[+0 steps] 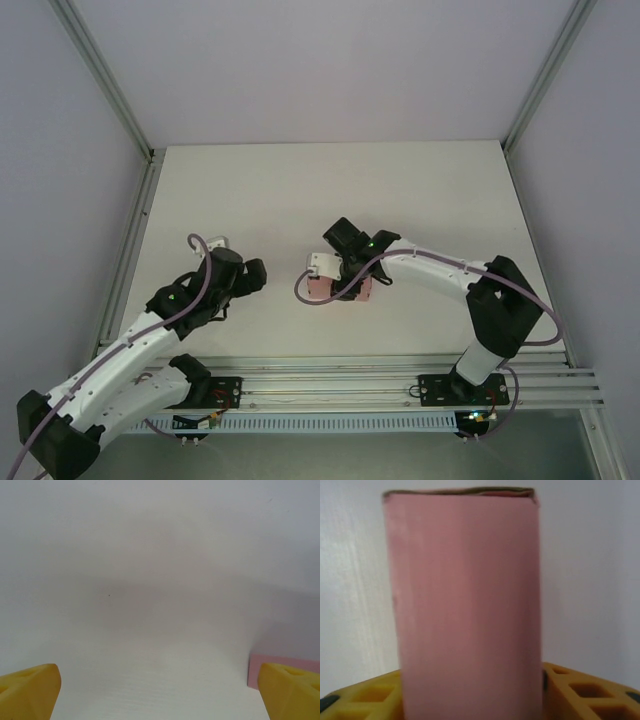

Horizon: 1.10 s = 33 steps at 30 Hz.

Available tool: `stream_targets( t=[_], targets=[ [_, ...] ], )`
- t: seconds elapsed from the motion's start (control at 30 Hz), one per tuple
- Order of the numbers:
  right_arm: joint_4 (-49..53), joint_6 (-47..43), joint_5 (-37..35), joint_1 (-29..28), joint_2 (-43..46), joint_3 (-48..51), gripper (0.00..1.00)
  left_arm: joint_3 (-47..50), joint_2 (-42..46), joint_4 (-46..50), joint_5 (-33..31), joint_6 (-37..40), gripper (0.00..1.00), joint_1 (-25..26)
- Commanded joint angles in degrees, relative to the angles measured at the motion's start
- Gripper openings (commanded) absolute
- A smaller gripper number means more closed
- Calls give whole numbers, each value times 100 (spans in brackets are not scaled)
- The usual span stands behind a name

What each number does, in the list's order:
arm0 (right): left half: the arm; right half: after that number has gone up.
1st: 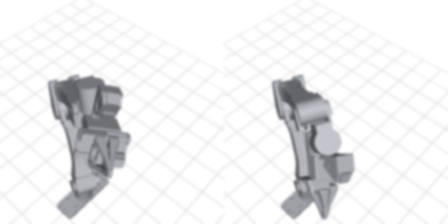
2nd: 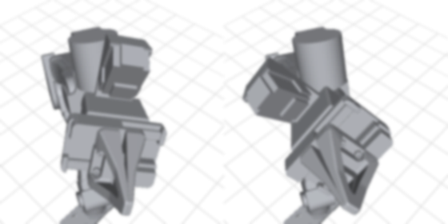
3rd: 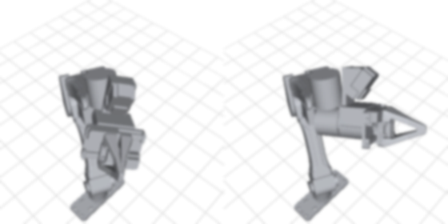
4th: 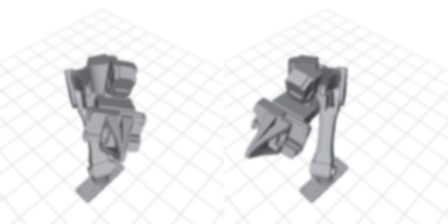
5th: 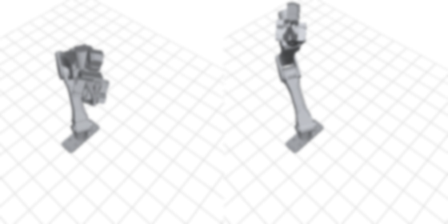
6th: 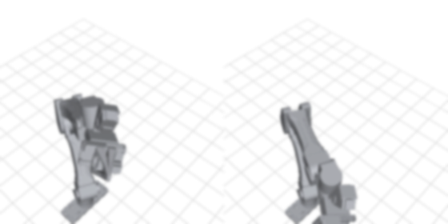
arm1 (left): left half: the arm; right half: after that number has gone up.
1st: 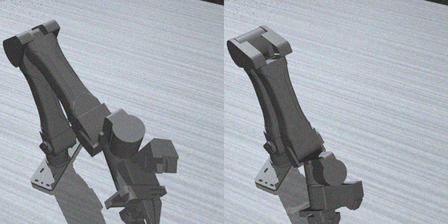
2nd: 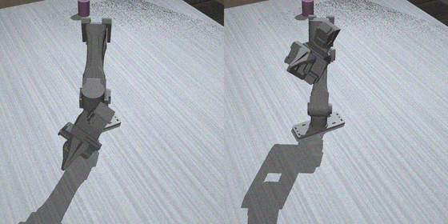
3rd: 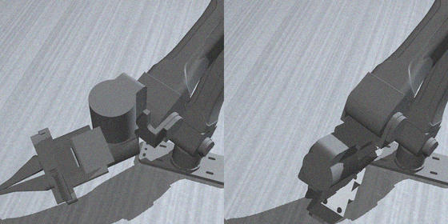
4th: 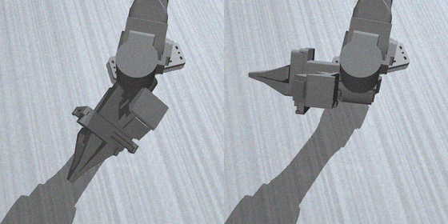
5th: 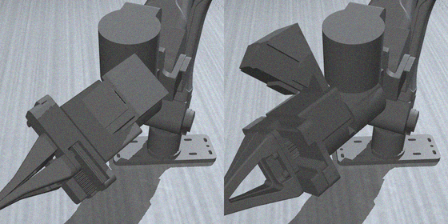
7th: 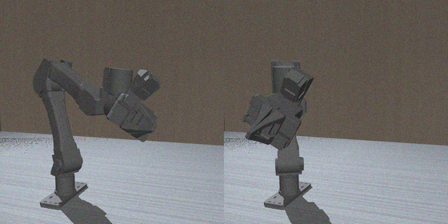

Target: Assemble paper box

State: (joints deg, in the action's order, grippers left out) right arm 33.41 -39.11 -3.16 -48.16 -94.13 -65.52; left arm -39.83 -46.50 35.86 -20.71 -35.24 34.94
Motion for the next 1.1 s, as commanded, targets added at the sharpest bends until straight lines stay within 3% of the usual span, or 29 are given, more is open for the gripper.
stream_targets(
  t=[0.0,0.17,0.33,0.6,0.8,0.93,1.0,1.07],
  targets=[
    [-361,-123,-583,-1,32,10,44,37,192,82,-156,-70,100,-66],
    [-769,-85,-1526,-26,222,68,37,19,229,165,-227,-61,100,-67],
    [-2699,-769,-3050,-14,133,619,41,87,221,201,-266,-153,100,-65],
    [-4161,-1413,-3613,-35,-773,935,46,116,239,270,-210,-177,100,-65],
    [-3257,-907,-2622,-65,-339,1292,57,140,256,247,-179,-163,100,-62],
    [-2677,-775,-1927,-71,237,1528,81,92,224,185,-185,-99,100,-65],
    [-1948,-550,-1602,-66,502,1367,100,46,184,150,-178,-40,100,-62],
    [-1473,-281,-1232,-71,808,1209,100,-27,110,147,-224,-18,100,-59]
  ],
)
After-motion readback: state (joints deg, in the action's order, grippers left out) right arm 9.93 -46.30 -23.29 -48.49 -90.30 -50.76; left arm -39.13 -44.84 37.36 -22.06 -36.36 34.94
